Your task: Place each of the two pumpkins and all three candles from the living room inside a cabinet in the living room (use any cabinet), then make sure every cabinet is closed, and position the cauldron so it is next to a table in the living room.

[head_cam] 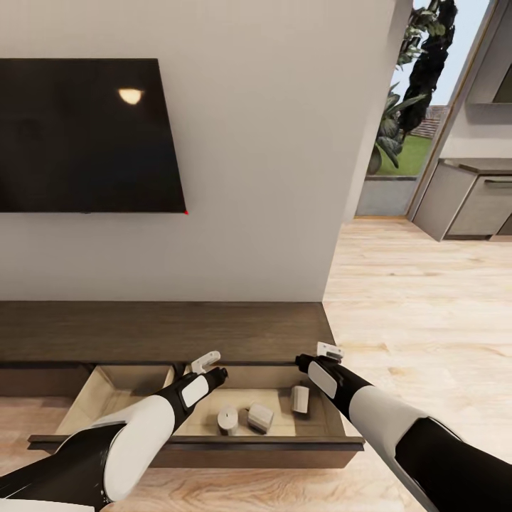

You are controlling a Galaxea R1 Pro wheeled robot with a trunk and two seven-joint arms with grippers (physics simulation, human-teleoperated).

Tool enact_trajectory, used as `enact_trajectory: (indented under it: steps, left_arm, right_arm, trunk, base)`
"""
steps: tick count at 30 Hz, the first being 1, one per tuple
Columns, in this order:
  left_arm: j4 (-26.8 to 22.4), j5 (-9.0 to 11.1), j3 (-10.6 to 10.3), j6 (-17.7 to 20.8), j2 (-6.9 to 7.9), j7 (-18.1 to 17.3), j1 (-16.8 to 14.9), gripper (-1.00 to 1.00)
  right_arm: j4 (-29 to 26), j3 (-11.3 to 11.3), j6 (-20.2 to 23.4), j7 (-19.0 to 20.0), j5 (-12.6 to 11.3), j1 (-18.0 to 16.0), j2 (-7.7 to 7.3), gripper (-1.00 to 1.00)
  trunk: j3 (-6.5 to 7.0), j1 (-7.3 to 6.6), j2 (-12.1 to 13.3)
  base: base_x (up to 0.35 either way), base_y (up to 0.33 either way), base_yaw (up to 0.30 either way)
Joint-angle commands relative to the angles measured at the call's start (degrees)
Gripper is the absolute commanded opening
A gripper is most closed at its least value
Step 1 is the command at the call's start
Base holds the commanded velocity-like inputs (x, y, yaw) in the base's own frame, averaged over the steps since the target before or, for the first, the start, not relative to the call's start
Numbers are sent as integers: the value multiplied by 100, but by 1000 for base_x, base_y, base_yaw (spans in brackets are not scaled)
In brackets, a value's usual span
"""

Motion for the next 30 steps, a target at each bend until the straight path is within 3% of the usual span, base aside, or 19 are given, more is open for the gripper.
enact_trajectory:
  steps: [1,18,30]
  left_arm:
    - [-13,-8,44,31,-2,25,-1,100]
    - [-13,-8,44,43,-2,35,116,100]
    - [-13,-8,44,43,-8,35,140,100]
  right_arm:
    - [-10,44,12,-38,-24,-1,-3,100]
    - [-16,49,-141,-38,-24,4,-2,100]
    - [-19,52,-234,-38,-24,4,6,100]
  trunk:
    - [-5,0,-3]
    - [-5,0,-3]
    - [-5,0,-3]
  base:
    - [0,0,0]
    - [0,1,0]
    - [-106,209,-24]
